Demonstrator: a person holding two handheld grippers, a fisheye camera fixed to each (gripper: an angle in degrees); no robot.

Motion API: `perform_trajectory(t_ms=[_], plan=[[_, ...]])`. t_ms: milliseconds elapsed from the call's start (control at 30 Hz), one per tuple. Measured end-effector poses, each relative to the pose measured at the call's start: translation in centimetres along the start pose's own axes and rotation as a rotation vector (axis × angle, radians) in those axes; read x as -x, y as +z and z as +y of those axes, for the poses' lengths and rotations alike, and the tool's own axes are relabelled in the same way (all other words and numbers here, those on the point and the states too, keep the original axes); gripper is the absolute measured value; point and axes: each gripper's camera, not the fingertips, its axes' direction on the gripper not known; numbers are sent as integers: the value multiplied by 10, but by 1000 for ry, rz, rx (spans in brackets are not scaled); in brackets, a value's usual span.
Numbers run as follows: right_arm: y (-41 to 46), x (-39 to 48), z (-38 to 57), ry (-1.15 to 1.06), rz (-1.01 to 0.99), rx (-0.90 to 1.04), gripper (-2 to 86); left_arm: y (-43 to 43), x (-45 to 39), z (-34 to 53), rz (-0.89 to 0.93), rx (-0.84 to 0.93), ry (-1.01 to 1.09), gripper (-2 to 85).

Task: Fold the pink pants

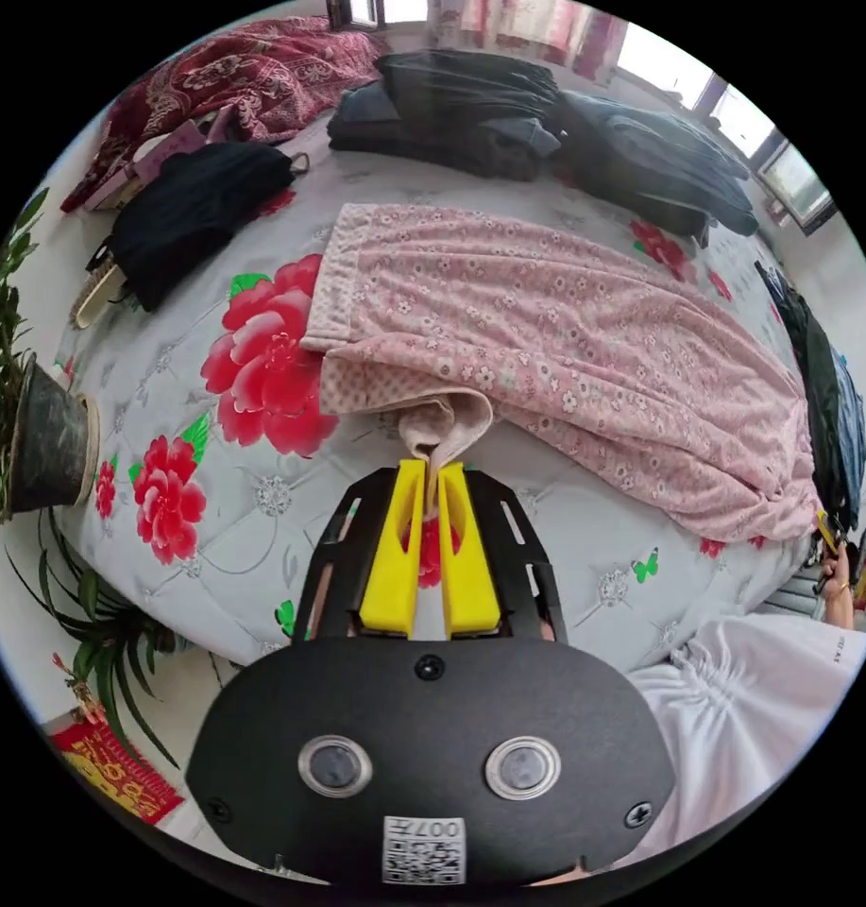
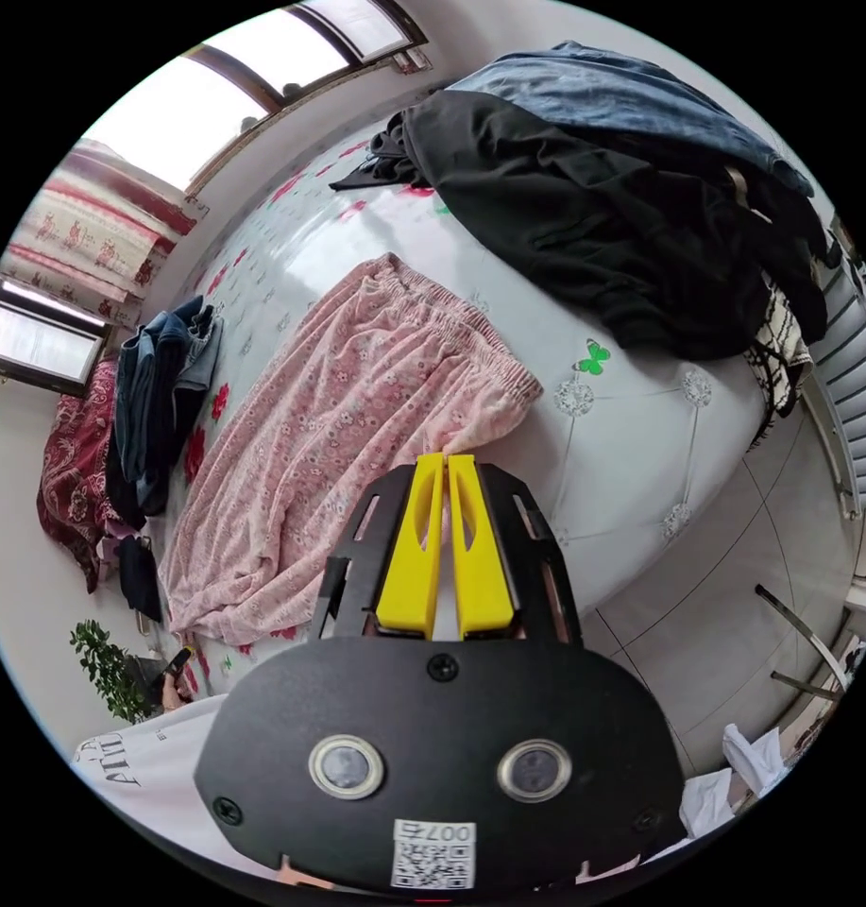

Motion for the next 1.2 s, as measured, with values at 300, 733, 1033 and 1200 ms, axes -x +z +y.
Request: perform_trajectory(t_ms=[300,733,1033,1200], plan=[[-75,-75,-12,51,-268,-117,-3,-111,177,71,583,-96,53,-5],[-86,-149,20,80,-659,-187,-3,-55,251,215,1088,-745,-131,-5],[-87,-159,34,109,-707,-192,-3,-24,240,234,1131,-883,-348,-6],[-95,-139,15,82,-722,-228,-3,-38,226,195,1085,-874,-336,-6]])
